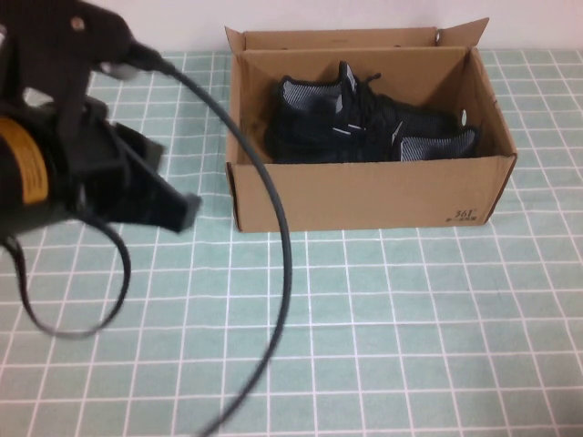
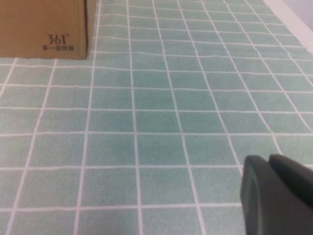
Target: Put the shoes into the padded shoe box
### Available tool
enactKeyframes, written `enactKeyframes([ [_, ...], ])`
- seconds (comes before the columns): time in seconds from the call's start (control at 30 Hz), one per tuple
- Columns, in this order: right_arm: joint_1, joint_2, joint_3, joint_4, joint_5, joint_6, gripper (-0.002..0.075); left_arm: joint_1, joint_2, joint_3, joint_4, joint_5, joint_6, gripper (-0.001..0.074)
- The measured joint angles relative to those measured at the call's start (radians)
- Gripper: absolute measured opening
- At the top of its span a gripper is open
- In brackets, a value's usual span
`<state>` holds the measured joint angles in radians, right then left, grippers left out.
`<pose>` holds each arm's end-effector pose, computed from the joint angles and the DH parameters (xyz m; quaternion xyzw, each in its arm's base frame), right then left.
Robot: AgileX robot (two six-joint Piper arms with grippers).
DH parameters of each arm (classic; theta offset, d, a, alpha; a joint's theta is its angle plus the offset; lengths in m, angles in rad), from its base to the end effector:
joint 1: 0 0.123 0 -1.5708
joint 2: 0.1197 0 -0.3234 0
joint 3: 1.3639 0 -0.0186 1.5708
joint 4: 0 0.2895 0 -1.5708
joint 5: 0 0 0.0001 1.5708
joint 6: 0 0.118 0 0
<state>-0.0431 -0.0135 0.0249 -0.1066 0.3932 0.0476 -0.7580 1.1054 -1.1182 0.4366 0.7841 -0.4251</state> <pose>0.0775 -0.0082 0.1611 0.0088 0.8093 -0.0441 0.5857 0.2183 -0.1581 0.4078 0.2180 0.8576 -0.0643 0.4613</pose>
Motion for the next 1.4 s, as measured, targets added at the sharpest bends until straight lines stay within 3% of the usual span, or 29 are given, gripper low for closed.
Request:
enactKeyframes([
  [0.27,0.0,0.0,0.0,0.0,0.0,0.0,-0.0008,0.112,-0.266,0.411,-0.282,-0.661,0.509,-0.0001],
  [0.43,0.0,0.0,0.0,0.0,0.0,0.0,-0.0008,0.224,-0.478,0.695,-0.332,-0.936,0.584,-0.0001],
  [0.53,0.0,0.0,0.0,0.0,0.0,0.0,-0.0008,0.323,-0.615,0.864,-0.417,-1.015,0.613,-0.0001],
  [0.87,0.0,0.0,0.0,0.0,0.0,0.0,-0.0008,0.606,-1.04,1.141,-0.544,-1.02,0.701,-0.0001],
  [1.1,0.0,0.0,0.0,0.0,0.0,0.0,-0.0008,0.647,-1.114,1.143,-0.55,-0.866,0.697,-0.0001],
  [1.4,0.0,0.0,0.0,0.0,0.0,0.0,-0.0008,0.707,-1.114,1.145,-0.55,-0.491,0.672,-0.0001],
])
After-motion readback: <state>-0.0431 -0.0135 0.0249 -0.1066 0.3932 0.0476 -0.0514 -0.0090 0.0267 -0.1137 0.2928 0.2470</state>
